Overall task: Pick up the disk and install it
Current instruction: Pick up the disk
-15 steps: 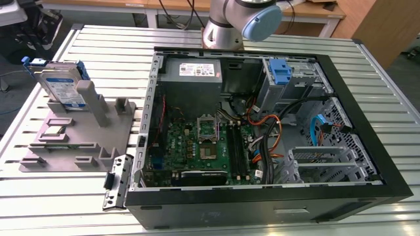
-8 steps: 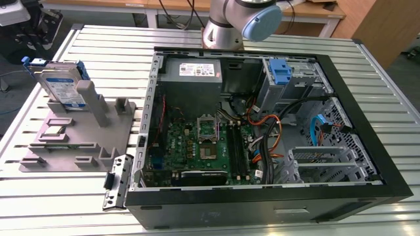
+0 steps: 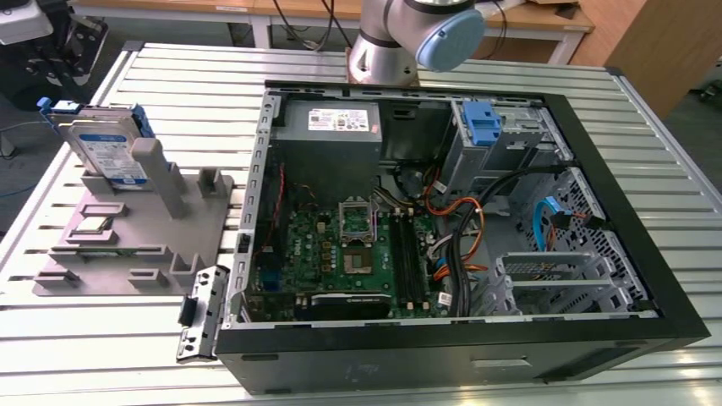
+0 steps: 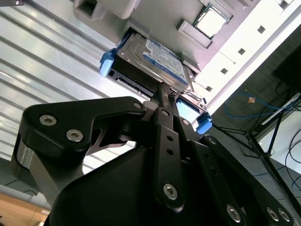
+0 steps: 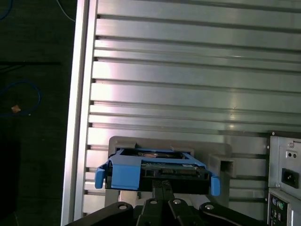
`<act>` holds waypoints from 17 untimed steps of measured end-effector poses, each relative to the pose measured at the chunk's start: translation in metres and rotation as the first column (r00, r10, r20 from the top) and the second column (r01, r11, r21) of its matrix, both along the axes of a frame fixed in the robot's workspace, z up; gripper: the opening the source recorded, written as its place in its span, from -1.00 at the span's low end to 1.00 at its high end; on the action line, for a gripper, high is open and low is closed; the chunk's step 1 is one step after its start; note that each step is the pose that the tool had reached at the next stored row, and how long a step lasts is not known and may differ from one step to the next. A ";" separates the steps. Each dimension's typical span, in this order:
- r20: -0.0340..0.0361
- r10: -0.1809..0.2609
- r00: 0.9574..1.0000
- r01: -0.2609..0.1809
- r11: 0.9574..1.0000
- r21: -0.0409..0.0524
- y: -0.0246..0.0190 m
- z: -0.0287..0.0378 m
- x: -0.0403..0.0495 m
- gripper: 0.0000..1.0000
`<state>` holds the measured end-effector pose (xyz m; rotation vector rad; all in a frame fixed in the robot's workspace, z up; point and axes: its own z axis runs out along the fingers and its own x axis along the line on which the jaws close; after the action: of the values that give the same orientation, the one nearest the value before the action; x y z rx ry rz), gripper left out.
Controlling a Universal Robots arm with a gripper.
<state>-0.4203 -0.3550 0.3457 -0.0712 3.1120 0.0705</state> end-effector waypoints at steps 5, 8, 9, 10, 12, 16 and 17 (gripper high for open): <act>0.000 0.051 0.999 -0.051 0.999 0.000 0.0000 0.0000 0.0000 -0.80; 0.000 0.084 0.996 -0.084 0.996 0.000 0.0000 0.0000 0.0000 -0.80; 0.000 0.095 0.995 -0.095 0.995 0.000 0.0000 0.0000 0.0000 -0.80; 0.000 0.106 0.994 -0.106 0.994 0.000 0.0000 0.0000 0.0000 -0.80; 0.000 0.129 0.992 -0.129 0.992 0.000 0.0000 0.0000 0.0000 -0.80; 0.000 0.173 0.985 -0.173 0.985 0.000 0.0000 0.0000 0.0000 -0.80; 0.000 0.186 0.983 -0.186 0.983 0.000 0.0000 0.0000 0.0000 -0.80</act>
<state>-0.4203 -0.3550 0.3457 -0.3621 3.0960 0.0745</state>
